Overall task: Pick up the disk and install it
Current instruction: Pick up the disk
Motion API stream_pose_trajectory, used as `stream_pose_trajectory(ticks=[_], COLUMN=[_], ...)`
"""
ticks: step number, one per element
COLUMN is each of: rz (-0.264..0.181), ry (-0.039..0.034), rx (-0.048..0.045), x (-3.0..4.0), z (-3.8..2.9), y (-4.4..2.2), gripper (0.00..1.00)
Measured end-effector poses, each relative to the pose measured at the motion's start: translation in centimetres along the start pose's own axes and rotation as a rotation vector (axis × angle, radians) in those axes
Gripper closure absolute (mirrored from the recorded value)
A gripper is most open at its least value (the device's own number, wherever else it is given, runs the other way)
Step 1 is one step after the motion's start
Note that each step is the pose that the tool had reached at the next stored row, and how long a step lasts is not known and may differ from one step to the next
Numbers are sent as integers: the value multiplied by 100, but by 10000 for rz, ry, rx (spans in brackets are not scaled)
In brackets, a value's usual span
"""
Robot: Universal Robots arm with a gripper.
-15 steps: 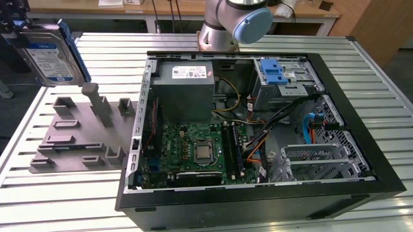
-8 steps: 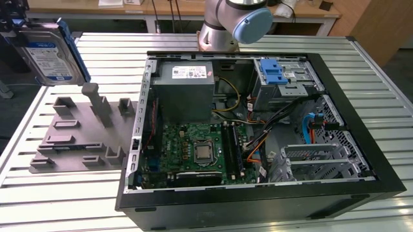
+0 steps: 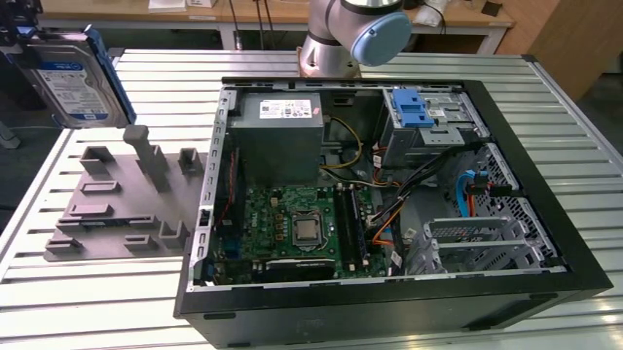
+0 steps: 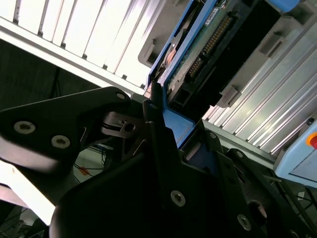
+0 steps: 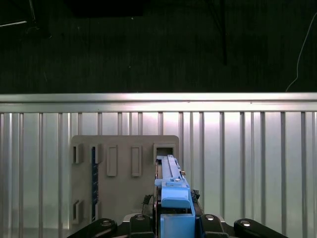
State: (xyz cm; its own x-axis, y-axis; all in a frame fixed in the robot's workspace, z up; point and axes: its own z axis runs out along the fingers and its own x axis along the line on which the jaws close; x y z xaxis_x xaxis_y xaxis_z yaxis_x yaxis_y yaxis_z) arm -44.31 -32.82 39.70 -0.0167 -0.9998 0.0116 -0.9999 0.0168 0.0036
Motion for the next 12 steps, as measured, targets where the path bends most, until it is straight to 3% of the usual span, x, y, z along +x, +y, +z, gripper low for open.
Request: stream_pose_trajectory(ticks=[12], rz=[0], ry=[0], rx=[-1], x=[1], z=[-43], y=[0], gripper=[64])
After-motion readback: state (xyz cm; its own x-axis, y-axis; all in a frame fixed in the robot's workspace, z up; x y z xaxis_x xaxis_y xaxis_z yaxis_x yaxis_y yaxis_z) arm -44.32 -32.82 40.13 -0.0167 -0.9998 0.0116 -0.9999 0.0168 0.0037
